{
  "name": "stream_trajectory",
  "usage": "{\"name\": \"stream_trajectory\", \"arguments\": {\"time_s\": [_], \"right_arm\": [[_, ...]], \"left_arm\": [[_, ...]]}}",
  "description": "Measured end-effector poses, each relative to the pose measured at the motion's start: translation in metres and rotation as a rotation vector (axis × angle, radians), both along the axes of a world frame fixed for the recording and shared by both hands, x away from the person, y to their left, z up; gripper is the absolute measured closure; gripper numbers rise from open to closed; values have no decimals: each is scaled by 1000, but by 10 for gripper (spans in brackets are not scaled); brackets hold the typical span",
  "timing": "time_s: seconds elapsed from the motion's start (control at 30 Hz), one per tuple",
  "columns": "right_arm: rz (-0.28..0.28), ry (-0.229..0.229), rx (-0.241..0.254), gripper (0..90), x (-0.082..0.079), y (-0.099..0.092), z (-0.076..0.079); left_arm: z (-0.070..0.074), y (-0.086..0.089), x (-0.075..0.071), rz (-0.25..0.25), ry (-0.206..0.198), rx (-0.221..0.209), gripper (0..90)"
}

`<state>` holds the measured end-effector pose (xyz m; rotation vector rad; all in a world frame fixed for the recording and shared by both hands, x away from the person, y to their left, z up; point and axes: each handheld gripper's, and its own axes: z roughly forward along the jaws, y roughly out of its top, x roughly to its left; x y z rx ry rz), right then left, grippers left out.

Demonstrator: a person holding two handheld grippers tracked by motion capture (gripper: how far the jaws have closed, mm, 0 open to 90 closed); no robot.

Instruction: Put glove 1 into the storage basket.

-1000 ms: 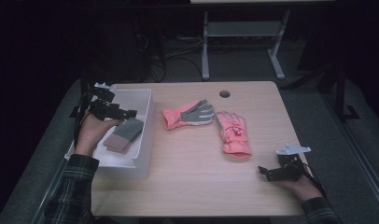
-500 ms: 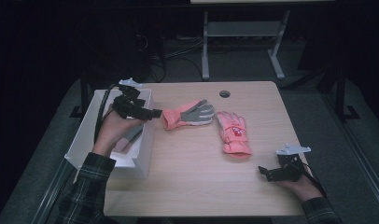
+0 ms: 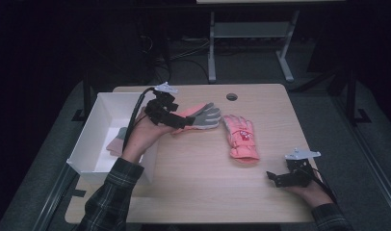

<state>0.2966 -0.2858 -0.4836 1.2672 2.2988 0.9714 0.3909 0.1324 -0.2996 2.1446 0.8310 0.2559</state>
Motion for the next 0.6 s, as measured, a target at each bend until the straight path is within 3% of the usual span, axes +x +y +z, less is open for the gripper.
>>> {"name": "stream_trajectory", "arguments": {"time_s": [0.17,0.47,0.6], "right_arm": [[0,0,0,19,0,0,0],[0,0,0,20,0,0,0],[0,0,0,19,0,0,0]], "left_arm": [[-7,-21,-6,-38,-7,-4,188],[-26,-40,-8,-65,-3,24,255],[-38,-46,-6,-56,-31,70,318]]}}
